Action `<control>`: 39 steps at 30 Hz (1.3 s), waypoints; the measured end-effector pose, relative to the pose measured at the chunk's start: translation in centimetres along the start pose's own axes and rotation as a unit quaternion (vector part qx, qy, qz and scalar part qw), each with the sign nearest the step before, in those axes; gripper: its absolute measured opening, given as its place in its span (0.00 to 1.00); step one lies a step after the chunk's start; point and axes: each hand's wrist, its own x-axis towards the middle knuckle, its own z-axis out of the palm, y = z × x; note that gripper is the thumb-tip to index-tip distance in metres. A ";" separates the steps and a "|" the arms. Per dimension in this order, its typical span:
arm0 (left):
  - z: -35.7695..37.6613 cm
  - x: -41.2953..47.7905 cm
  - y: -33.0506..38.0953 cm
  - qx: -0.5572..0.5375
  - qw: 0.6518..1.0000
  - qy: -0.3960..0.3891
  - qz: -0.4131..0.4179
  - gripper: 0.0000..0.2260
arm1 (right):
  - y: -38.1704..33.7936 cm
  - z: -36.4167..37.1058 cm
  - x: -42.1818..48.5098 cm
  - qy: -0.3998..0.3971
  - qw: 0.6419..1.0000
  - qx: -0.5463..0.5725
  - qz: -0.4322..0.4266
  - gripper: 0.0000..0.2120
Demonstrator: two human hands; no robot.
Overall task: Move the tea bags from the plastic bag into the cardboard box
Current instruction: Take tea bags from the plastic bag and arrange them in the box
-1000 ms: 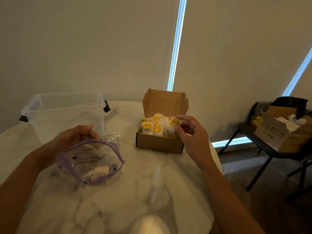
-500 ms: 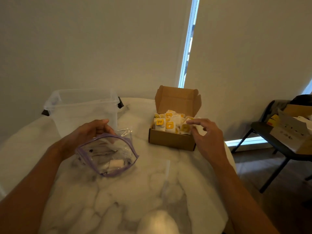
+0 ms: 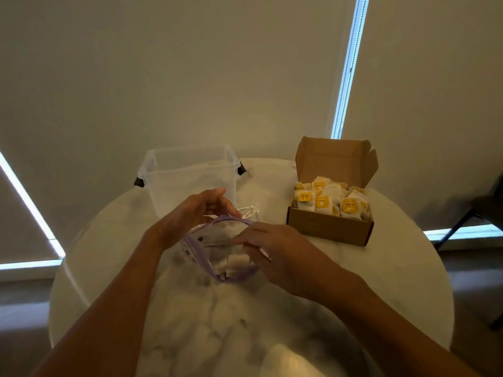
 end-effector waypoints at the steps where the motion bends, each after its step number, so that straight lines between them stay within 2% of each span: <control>1: 0.1 0.0 0.0 0.009 1.000 -0.002 -0.001 0.33 | -0.2 0.1 0.8 -0.046 0.999 -0.019 0.005 0.18; 4: 0.3 0.0 0.3 0.040 0.999 -0.005 0.002 0.33 | -0.5 0.4 2.2 -0.153 0.986 -0.053 0.032 0.16; 8: 0.3 -0.5 0.6 0.064 0.998 0.009 0.006 0.28 | -0.3 0.8 2.6 -0.168 0.984 -0.024 0.048 0.17; 11: 0.5 -0.7 0.8 0.068 0.998 0.014 0.002 0.29 | -0.4 0.6 2.8 -0.180 0.982 0.001 0.051 0.17; 14: 0.6 -0.8 0.9 0.070 0.997 0.009 -0.002 0.31 | -0.2 0.5 2.4 -0.177 0.983 0.021 0.055 0.18; 20: 0.5 -0.7 0.8 0.063 0.998 0.003 -0.013 0.29 | -0.1 -0.1 1.8 -0.171 0.980 0.075 0.062 0.11; 23: 0.5 -0.6 0.6 0.068 0.998 0.007 -0.014 0.33 | -0.2 0.4 1.8 -0.193 0.975 0.073 0.080 0.19; 26: 0.4 -0.4 0.4 0.073 0.997 0.010 -0.019 0.34 | -0.4 0.9 2.0 -0.194 0.978 0.048 0.066 0.18; 29: 0.3 -0.4 0.3 0.076 0.997 0.012 -0.019 0.34 | -0.5 0.6 1.9 -0.167 0.984 0.050 0.040 0.11; 32: 0.4 -0.6 0.4 0.079 0.997 0.010 -0.017 0.33 | 0.2 -0.1 1.1 -0.085 0.982 0.153 0.070 0.06; 35: 0.3 -0.6 0.4 0.070 0.997 0.011 -0.019 0.32 | 1.1 -1.8 0.6 -0.018 0.929 0.322 0.182 0.08; 37: 0.3 -0.5 0.3 0.069 0.997 0.016 -0.020 0.32 | 1.8 -3.1 0.4 0.035 0.858 0.452 0.243 0.11; 39: 0.3 -0.3 0.2 0.067 0.997 0.018 -0.022 0.31 | 2.4 -4.0 0.1 0.078 0.779 0.562 0.269 0.14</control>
